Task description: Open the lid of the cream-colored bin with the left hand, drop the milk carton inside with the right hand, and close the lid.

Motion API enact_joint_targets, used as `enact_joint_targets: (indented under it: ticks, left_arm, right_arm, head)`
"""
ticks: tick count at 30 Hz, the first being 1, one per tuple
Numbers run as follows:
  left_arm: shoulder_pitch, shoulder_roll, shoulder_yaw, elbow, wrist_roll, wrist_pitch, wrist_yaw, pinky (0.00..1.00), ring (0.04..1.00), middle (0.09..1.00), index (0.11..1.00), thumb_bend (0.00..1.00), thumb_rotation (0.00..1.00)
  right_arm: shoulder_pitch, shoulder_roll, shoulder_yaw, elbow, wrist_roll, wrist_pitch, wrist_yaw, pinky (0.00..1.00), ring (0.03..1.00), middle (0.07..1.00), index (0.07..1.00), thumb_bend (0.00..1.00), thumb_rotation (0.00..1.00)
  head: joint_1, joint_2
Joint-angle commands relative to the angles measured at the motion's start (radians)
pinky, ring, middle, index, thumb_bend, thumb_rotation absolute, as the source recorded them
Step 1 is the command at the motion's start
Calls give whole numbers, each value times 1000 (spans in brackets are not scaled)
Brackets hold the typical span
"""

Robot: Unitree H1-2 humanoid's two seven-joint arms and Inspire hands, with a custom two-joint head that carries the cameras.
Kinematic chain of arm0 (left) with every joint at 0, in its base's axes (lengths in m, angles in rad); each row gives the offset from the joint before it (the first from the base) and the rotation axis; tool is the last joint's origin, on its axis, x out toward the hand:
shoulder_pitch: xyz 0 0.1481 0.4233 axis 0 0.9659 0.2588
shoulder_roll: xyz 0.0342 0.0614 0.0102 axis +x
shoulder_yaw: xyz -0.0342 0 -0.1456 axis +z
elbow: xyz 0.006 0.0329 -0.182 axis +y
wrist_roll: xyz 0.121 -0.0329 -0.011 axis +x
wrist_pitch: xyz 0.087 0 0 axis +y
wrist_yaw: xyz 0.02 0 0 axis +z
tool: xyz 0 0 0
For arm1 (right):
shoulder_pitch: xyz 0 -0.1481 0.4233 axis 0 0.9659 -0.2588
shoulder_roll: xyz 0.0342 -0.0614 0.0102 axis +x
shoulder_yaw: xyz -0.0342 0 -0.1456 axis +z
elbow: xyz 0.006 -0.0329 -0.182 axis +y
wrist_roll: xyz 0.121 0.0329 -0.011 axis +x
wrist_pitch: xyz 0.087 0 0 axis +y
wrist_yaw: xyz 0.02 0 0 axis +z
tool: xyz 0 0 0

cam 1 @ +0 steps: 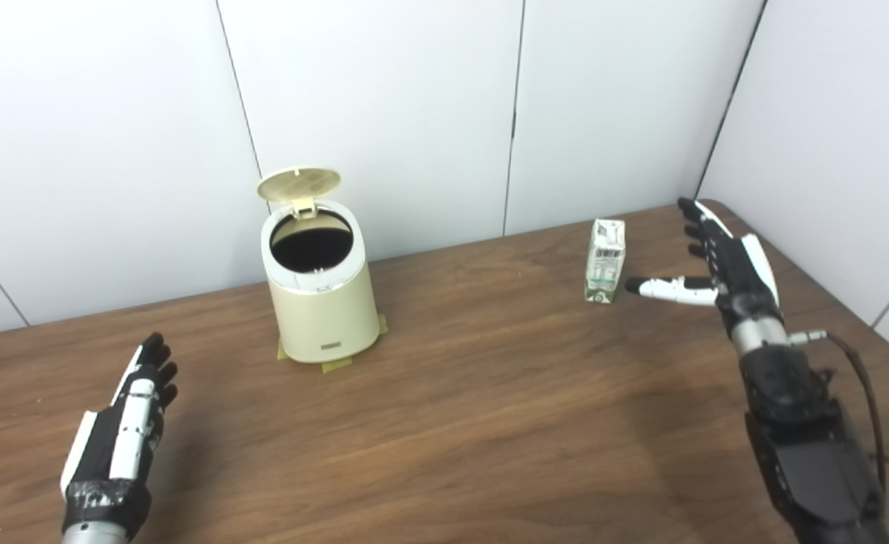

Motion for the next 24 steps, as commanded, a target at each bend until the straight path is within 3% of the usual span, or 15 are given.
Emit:
enact_joint_targets:
  ticks: [1, 3, 5, 10, 11, 12, 13, 15, 22, 24]
  left_arm:
    - [-37, 9, -4, -40, -15, 2, 13, 1000, 987, 996, 1000, 239, 891]
    - [-39, 13, -4, -46, -18, 8, 15, 1000, 986, 996, 1000, 231, 891]
    - [-42, 21, -7, -52, -17, 9, 14, 1000, 987, 997, 1000, 229, 891]
    - [-48, 46, -20, -56, -12, 14, 9, 1000, 981, 988, 1000, 204, 821]
    - [-48, 50, -24, -57, -9, 17, 9, 1000, 980, 988, 999, 191, 812]
    - [-46, 53, -28, -61, -4, 24, 11, 1000, 980, 989, 1000, 182, 806]
    - [-44, 54, -32, -65, -2, 28, 15, 1000, 978, 986, 997, 179, 802]
    - [-40, 54, -35, -70, -9, 28, 17, 1000, 980, 989, 1000, 158, 775]
    - [-31, 65, -48, -82, 5, 35, 19, 1000, 974, 989, 999, 134, 748]
    - [-28, 71, -54, -88, 12, 39, 17, 997, 969, 983, 993, 137, 700]
  right_arm:
    - [-72, -54, 15, 21, -17, -3, 23, 805, 944, 978, 950, 882, 89]
    - [-108, -78, 47, 58, -43, 42, 38, 716, 905, 980, 964, 908, 113]
    - [-140, -96, 73, 92, -52, 67, 58, 737, 902, 974, 972, 924, 121]
    - [-212, -97, 95, 167, -48, 100, 68, 514, 818, 999, 976, 959, 53]
    - [-223, -100, 102, 181, -54, 102, 69, 565, 868, 998, 972, 963, 65]
    - [-234, -103, 111, 190, -63, 106, 67, 705, 919, 999, 967, 966, 68]
    - [-244, -108, 125, 203, -80, 102, 63, 764, 953, 996, 958, 970, 69]
    - [-259, -113, 140, 221, -96, 95, 56, 884, 972, 980, 946, 972, 75]
    - [-296, -106, 147, 275, -111, 75, 33, 812, 889, 917, 914, 934, 66]
    - [-298, -104, 155, 285, -129, 55, 11, 798, 867, 899, 899, 922, 62]
  head:
    - [0, 1]
    - [0, 2]
    - [-1, 2]
    - [0, 2]
    - [0, 1]
    - [0, 1]
    - [0, 1]
    - [2, 0]
    - [3, 2]
    - [3, 2]
